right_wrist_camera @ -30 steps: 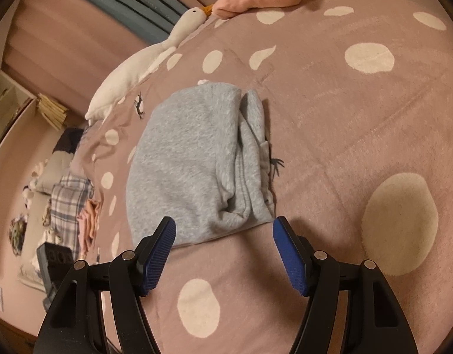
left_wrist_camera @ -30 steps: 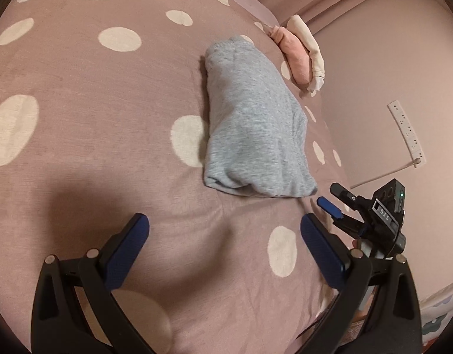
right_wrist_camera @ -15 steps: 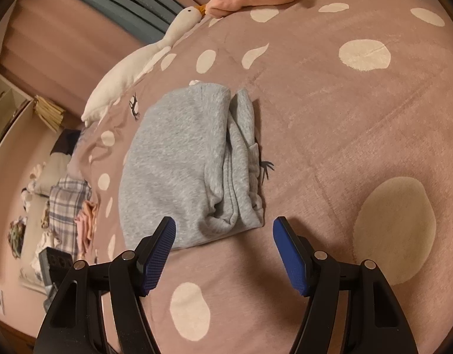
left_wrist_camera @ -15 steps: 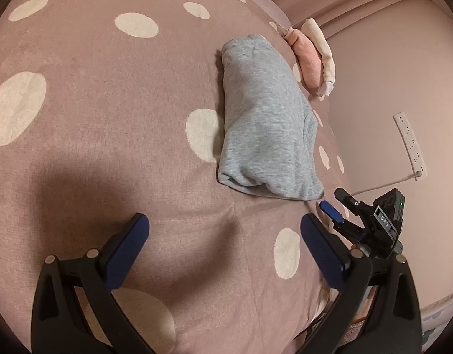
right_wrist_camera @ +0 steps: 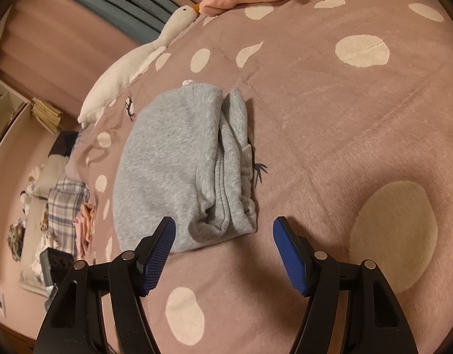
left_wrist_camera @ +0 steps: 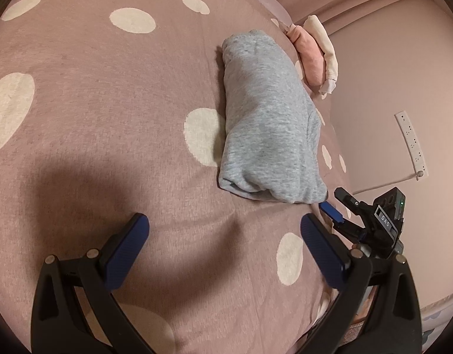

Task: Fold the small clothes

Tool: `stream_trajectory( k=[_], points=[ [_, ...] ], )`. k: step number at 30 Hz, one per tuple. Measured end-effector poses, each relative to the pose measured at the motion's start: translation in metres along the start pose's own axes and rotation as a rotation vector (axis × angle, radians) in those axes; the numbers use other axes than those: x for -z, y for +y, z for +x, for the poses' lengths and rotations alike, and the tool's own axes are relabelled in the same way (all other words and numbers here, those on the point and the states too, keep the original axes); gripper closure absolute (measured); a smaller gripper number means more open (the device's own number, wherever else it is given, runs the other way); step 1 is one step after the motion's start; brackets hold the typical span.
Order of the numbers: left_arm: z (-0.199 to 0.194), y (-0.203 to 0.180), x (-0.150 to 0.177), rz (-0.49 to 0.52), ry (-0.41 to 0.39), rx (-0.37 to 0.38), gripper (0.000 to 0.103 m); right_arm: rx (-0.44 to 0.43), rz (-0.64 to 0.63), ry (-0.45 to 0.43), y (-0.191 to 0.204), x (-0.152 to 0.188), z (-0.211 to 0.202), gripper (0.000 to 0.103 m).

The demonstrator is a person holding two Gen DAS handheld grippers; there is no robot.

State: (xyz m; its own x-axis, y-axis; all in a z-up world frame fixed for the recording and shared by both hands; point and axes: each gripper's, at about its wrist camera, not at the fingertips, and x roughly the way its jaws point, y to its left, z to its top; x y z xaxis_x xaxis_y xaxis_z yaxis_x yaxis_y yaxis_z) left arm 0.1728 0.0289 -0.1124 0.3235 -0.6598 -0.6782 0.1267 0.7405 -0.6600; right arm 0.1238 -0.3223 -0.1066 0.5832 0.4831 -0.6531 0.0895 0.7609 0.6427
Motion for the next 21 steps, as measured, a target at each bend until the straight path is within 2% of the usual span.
stream_trajectory(
  k=[21],
  points=[
    [0.018, -0.009, -0.016, 0.023, 0.032, -0.005, 0.000, -0.003, 0.006, 0.023, -0.007, -0.011, 0.010, 0.034]
  ],
)
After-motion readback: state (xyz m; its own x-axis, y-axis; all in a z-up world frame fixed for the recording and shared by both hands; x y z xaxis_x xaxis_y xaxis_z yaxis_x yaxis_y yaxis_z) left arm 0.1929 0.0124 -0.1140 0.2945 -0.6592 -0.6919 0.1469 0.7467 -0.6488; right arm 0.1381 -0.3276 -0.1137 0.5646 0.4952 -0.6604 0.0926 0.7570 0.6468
